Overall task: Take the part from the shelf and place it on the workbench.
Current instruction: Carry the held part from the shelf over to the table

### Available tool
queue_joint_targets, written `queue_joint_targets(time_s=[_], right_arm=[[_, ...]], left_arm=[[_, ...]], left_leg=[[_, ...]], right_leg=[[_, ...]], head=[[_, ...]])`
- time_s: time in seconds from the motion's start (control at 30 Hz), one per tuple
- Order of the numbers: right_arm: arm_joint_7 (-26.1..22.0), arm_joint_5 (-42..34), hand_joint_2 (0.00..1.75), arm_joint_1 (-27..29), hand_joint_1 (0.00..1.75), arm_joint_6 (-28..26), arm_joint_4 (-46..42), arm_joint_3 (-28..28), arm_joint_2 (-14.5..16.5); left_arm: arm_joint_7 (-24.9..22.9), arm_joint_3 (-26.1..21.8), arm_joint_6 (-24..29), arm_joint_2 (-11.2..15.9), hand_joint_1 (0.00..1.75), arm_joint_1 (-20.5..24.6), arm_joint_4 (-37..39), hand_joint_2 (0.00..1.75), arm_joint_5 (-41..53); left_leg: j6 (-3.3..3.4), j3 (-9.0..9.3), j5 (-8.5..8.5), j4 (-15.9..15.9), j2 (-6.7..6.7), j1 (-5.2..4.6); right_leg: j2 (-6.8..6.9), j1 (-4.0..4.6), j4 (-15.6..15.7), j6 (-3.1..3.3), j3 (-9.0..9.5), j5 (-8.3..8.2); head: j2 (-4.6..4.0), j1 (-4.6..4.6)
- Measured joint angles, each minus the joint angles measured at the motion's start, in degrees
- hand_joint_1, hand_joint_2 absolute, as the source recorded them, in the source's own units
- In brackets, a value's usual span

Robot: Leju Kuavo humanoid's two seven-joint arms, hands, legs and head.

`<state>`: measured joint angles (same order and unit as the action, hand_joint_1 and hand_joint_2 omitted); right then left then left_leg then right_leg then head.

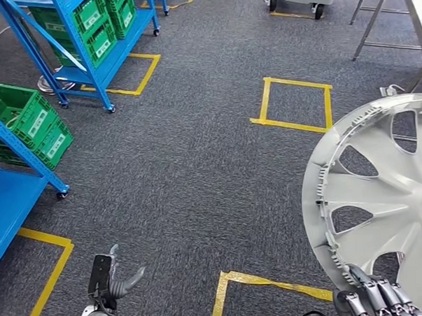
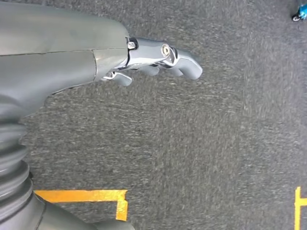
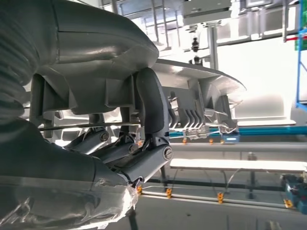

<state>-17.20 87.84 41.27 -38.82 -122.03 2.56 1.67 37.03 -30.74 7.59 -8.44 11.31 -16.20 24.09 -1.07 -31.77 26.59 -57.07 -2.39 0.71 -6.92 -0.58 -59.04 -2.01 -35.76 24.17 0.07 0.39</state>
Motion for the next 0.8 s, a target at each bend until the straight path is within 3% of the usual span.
queue_joint_targets(time_s=[0.07,0.13,0.2,0.23,0.27,0.33,0.4,0.5,0.57,0.63,0.7,0.73,0.77,0.8], right_arm=[[0.18,0.00,1.75,0.27,1.75,-0.01,-0.16,-0.17,0.22],[0.96,0.00,1.75,0.17,1.75,-0.02,-0.22,-0.22,0.41],[2.68,0.00,1.75,-0.01,1.75,-0.02,-0.22,-0.15,0.51],[3.93,0.00,1.75,-0.09,1.75,-0.02,-0.21,-0.08,0.54],[5.35,0.00,1.75,-0.31,1.75,-0.02,-0.20,0.03,0.54],[8.56,0.00,1.75,-1.47,1.75,0.03,0.03,0.53,0.50],[11.10,0.01,1.75,-3.32,1.75,0.08,0.63,1.31,0.40],[13.10,0.02,1.75,-5.32,1.75,0.04,1.65,2.71,0.07],[14.34,0.02,1.75,-6.11,1.75,0.01,2.09,3.67,-0.30],[15.57,0.02,1.75,-6.92,1.75,0.00,2.39,4.56,-0.69],[16.47,0.02,1.75,-7.38,1.75,0.00,2.56,5.22,-1.16],[16.76,0.02,1.75,-7.45,1.75,-0.01,2.59,5.48,-1.42],[16.97,0.02,1.75,-7.48,1.75,-0.01,2.60,5.74,-1.65],[17.16,0.02,1.75,-7.51,1.75,-0.01,2.60,6.02,-1.86]], left_arm=[[-0.01,-0.05,-0.18,-0.14,0.00,0.12,0.00,1.75,-0.04],[0.00,-0.20,-0.42,-0.13,0.00,-0.01,0.00,1.75,-0.14],[0.01,-0.46,-0.68,-0.11,0.00,-0.27,0.00,1.75,-0.37],[0.05,-0.64,-0.84,-0.10,0.00,-0.32,0.00,1.75,-0.58],[0.13,-0.84,-1.04,-0.09,0.00,-0.35,0.00,1.75,-0.88],[0.35,-1.33,-1.57,0.09,0.00,-0.36,0.00,1.75,-1.56],[0.49,-1.90,-2.21,0.56,0.00,-0.34,0.00,1.75,-2.07],[0.52,-2.49,-2.61,1.16,0.00,-0.29,0.00,1.75,-2.20],[0.58,-2.68,-2.61,1.36,0.00,-0.19,0.00,1.75,-2.15],[0.62,-2.84,-2.60,1.41,0.00,-0.25,0.01,1.75,-2.14],[0.60,-3.04,-2.50,1.34,0.00,-0.53,0.03,1.75,-2.12],[0.58,-3.14,-2.41,1.32,0.00,-0.65,0.04,1.75,-2.10],[0.56,-3.22,-2.32,1.31,0.00,-0.71,0.04,1.75,-2.08],[0.54,-3.31,-2.22,1.31,0.00,-0.71,0.04,1.75,-2.05]], left_leg=[[0.72,0.13,-0.21,0.27,1.02,0.12],[1.12,0.21,-0.16,0.33,2.06,0.05],[1.21,0.29,-0.05,0.31,3.15,-0.07],[1.18,0.38,0.01,0.30,3.61,-0.08],[1.08,0.53,0.11,0.30,4.02,-0.07],[0.64,1.00,0.42,0.29,4.77,-0.12],[0.03,1.32,0.67,0.23,5.49,-0.42],[-0.90,1.44,0.67,0.45,6.19,-0.52],[-1.45,0.71,2.05,-1.06,5.04,-0.35],[-1.57,-2.23,5.45,-7.08,3.40,-0.32],[-1.44,-6.04,8.05,-14.36,2.86,-0.35],[-1.35,-7.05,7.88,-15.96,2.74,-0.35],[-1.21,-6.99,6.54,-15.34,2.63,-0.35],[-1.02,-5.95,4.42,-12.78,2.40,-0.35]], right_leg=[[2.17,0.11,-2.19,-0.57,-1.16,1.41],[5.25,0.15,-8.96,-1.00,-4.22,5.02],[6.34,-0.05,-15.43,-1.31,-7.14,7.54],[6.49,-0.12,-15.94,-1.39,-7.24,7.27],[6.66,-0.19,-14.25,-1.42,-6.21,6.02],[7.89,-0.14,-6.47,-1.37,-1.77,2.66],[8.84,0.00,-1.14,-0.80,1.15,1.17],[7.89,0.12,-0.55,0.38,1.04,1.08],[7.23,0.03,-0.31,1.10,0.95,0.85],[6.65,-0.01,-0.18,1.60,0.87,0.71],[5.83,0.08,-0.18,1.81,0.75,0.66],[5.32,0.11,-0.19,1.86,0.74,0.64],[4.75,0.11,-0.20,1.84,0.78,0.63],[4.18,0.10,-0.20,1.80,0.85,0.61]], head=[[-0.01,0.35],[-0.01,0.69],[0.00,0.68],[0.00,0.70],[0.00,0.70],[-0.01,0.74],[-0.01,0.72],[-0.02,0.62],[-0.02,0.53],[-0.01,0.38],[0.00,0.30],[0.00,0.28],[-0.01,0.26],[-0.01,0.25]])
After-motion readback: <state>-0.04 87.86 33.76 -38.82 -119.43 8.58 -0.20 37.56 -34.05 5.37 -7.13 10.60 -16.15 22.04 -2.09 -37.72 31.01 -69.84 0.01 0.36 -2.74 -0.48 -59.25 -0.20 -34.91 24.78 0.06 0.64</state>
